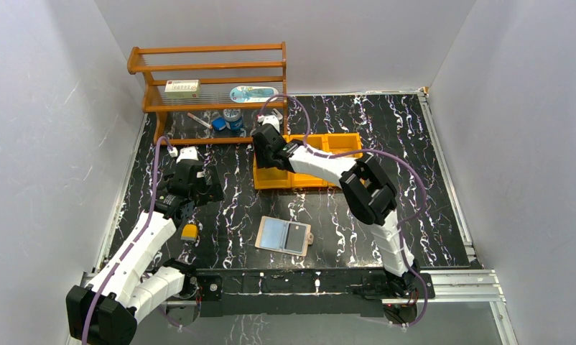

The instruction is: Take the credit cards out of the card holder

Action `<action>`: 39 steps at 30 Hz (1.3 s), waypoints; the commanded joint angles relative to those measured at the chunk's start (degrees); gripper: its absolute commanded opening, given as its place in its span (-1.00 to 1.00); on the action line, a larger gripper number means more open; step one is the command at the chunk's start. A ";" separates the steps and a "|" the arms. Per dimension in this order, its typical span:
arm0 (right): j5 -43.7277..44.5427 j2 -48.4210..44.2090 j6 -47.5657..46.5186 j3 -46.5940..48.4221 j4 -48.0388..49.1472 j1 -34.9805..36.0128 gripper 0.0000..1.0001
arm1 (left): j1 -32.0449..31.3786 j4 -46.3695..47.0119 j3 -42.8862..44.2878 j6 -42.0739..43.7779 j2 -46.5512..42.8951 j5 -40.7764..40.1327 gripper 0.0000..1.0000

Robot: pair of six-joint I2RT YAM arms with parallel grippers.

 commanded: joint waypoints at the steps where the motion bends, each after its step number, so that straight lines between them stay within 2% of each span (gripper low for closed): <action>1: -2.10 -8.16 -0.37 -0.25 2.89 -0.08 0.10 | 0.09 -0.76 1.26 0.70 -0.13 -0.06 0.97; 8: -5.60 -14.75 0.61 -5.48 3.11 0.05 0.11 | 0.11 -0.74 1.19 0.70 0.02 0.04 0.97; 16: -15.19 -33.32 11.62 -29.97 11.43 0.48 0.15 | 0.13 -0.75 1.47 0.76 0.57 0.56 0.97; 19: -17.56 -39.87 17.14 -38.96 14.02 2.72 0.15 | 0.09 -0.76 1.76 0.96 0.66 1.57 0.97; 25: -10.15 -48.56 24.79 -50.29 12.45 10.50 0.16 | 0.13 -0.48 2.03 2.68 1.14 6.95 0.97; 28: -7.31 -50.20 26.75 -53.24 10.96 13.21 0.17 | 0.09 -0.37 2.24 3.85 0.81 11.49 0.97; 31: -6.80 -50.18 28.27 -54.16 8.79 14.76 0.17 | 0.13 1.23 1.43 4.66 -0.11 19.41 0.94; 39: -4.51 -49.29 31.37 -54.71 2.46 17.89 0.17 | 0.03 8.45 -1.80 -2.41 0.65 42.35 0.76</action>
